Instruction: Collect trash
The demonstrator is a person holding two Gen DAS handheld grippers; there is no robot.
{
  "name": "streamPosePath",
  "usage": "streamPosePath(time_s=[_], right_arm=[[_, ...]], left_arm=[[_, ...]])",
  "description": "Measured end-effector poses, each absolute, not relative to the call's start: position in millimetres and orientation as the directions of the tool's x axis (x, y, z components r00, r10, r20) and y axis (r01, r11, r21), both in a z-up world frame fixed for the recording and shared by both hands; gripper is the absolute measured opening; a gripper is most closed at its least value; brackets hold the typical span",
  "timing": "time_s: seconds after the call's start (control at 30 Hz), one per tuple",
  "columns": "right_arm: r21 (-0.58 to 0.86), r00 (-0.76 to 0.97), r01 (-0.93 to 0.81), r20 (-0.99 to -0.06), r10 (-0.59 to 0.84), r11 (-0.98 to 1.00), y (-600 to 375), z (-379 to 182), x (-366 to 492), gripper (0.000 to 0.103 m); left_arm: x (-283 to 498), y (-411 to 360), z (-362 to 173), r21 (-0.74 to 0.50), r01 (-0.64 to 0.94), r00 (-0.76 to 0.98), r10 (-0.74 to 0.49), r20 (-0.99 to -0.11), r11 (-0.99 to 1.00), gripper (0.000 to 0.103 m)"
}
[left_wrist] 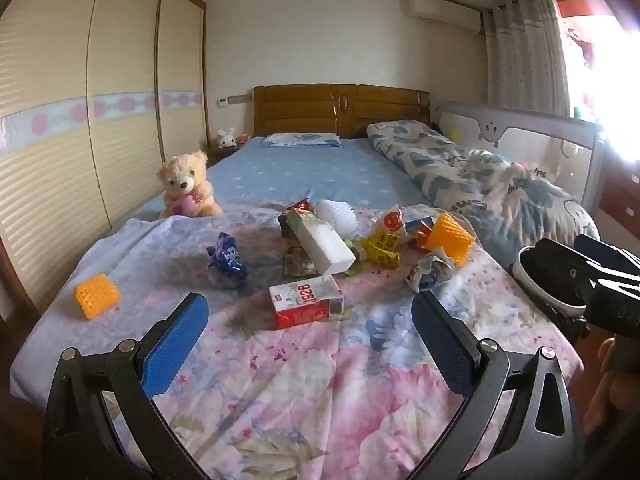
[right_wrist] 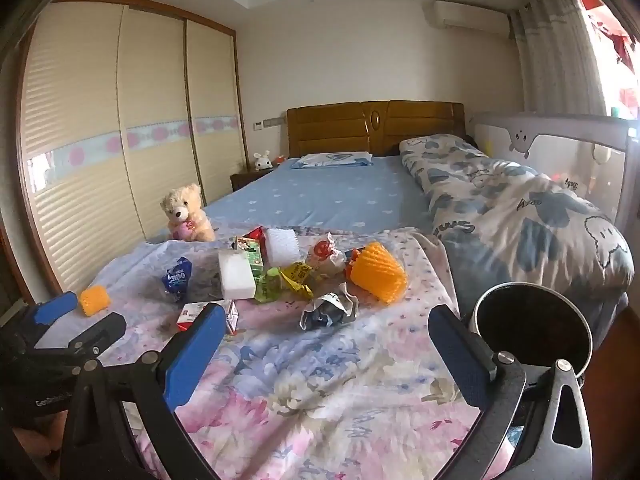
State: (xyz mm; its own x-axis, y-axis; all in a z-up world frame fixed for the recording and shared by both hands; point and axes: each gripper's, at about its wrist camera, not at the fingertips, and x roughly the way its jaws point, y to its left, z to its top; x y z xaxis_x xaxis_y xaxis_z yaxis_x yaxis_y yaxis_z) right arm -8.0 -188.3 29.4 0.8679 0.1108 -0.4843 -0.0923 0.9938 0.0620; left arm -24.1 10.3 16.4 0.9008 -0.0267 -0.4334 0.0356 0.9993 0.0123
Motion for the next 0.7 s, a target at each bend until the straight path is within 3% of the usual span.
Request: streamPosePath(time_s=[0.7], right_arm=[[0.079,0.859,-0.107,-0.495,0.132,0.991,-184.4,24.2,-7.7,0.102]], left_arm=[[-24.1,8.3,17.4,0.022,0.040,0.897,-0.026,-0.442,0.999,0.103]])
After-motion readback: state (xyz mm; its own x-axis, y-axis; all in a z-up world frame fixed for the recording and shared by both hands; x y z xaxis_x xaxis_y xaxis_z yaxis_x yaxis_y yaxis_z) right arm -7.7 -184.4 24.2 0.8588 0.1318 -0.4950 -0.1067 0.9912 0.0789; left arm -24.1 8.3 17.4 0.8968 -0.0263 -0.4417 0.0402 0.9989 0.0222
